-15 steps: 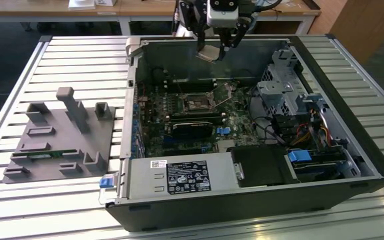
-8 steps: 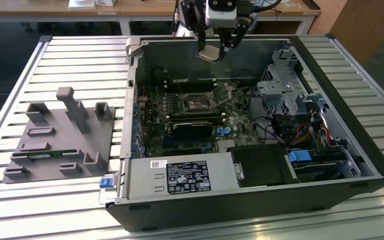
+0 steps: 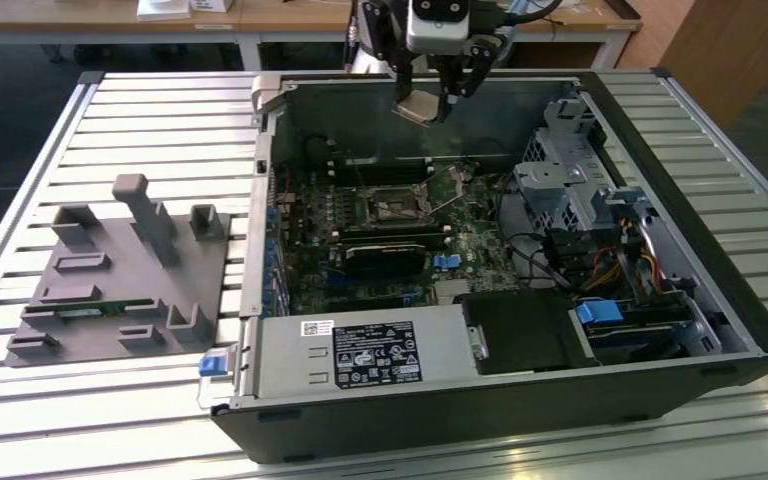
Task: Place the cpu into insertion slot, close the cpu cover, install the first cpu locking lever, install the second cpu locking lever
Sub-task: 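Place the cpu into insertion slot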
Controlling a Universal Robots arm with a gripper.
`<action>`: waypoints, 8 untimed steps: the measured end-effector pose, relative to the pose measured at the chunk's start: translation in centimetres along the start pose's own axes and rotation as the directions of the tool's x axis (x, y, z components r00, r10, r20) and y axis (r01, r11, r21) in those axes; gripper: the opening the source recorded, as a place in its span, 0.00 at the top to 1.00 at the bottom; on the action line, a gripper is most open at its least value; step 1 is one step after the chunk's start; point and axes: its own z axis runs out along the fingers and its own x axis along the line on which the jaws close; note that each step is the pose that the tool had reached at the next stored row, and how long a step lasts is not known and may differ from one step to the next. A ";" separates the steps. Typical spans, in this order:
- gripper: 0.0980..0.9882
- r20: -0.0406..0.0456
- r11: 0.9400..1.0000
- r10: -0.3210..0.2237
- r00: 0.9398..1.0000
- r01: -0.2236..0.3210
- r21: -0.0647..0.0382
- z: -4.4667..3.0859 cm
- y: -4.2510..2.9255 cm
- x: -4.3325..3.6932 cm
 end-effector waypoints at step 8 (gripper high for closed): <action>0.50 0.003 0.999 0.032 0.999 -0.032 -0.001 0.00 0.00 0.00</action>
